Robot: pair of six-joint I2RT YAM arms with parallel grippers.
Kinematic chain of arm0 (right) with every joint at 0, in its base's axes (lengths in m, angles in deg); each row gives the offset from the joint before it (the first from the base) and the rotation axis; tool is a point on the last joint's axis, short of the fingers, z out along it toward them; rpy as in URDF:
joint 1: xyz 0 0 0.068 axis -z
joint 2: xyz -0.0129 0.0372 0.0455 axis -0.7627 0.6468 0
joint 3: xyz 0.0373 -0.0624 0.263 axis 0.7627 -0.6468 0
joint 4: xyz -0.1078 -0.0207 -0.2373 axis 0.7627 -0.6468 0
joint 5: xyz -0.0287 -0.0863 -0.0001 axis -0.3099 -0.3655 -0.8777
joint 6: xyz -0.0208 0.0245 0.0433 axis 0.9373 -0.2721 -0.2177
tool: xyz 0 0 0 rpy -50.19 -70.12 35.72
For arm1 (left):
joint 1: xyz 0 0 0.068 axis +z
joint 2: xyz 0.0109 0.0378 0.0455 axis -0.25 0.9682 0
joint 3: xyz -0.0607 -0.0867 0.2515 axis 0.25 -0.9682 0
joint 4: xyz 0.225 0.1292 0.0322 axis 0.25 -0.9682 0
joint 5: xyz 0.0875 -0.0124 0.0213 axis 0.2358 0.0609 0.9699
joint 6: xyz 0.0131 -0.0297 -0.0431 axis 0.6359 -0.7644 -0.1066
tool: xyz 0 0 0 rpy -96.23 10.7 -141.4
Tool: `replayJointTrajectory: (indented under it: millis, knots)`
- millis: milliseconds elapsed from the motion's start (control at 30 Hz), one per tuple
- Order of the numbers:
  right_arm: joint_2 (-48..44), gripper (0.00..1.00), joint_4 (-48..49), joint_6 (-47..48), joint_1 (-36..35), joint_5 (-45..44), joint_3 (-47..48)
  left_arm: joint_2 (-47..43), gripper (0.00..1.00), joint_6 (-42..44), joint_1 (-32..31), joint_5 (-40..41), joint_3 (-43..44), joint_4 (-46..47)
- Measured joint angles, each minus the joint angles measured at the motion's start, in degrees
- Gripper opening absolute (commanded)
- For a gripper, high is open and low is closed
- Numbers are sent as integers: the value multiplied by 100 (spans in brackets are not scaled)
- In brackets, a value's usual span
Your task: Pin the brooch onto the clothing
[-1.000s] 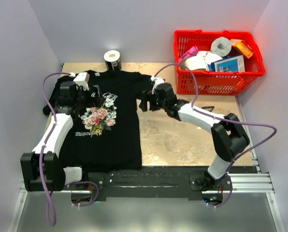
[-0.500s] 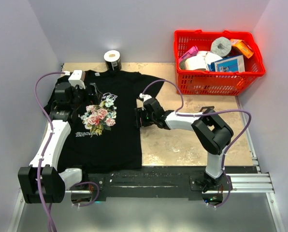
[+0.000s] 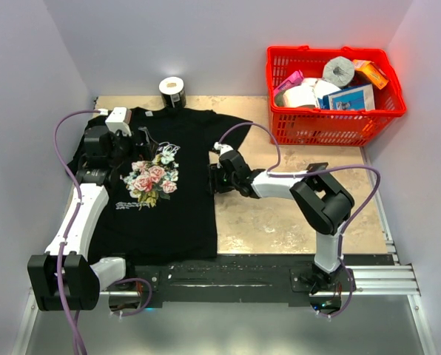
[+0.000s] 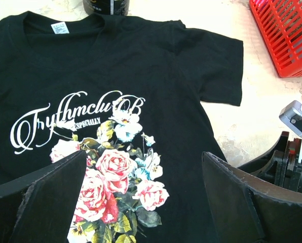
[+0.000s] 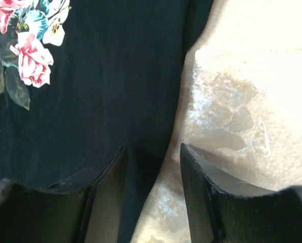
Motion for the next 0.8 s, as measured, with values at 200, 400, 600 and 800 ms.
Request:
replayJointTrajectory:
  millis: [200, 400, 600, 800]
  knots:
    - [118, 21, 133, -28, 0, 28, 61, 2, 99, 0, 0, -26, -9, 37]
    - [173, 0, 85, -125, 0, 76, 70, 4, 99, 0, 0, -48, -33, 35]
    - [44, 0, 111, -201, 0, -127, -122, 4, 99, 0, 0, -68, -33, 35]
    - [-291, 0, -92, -225, -15, -581, -439, 4, 99, 0, 0, -111, -33, 44]
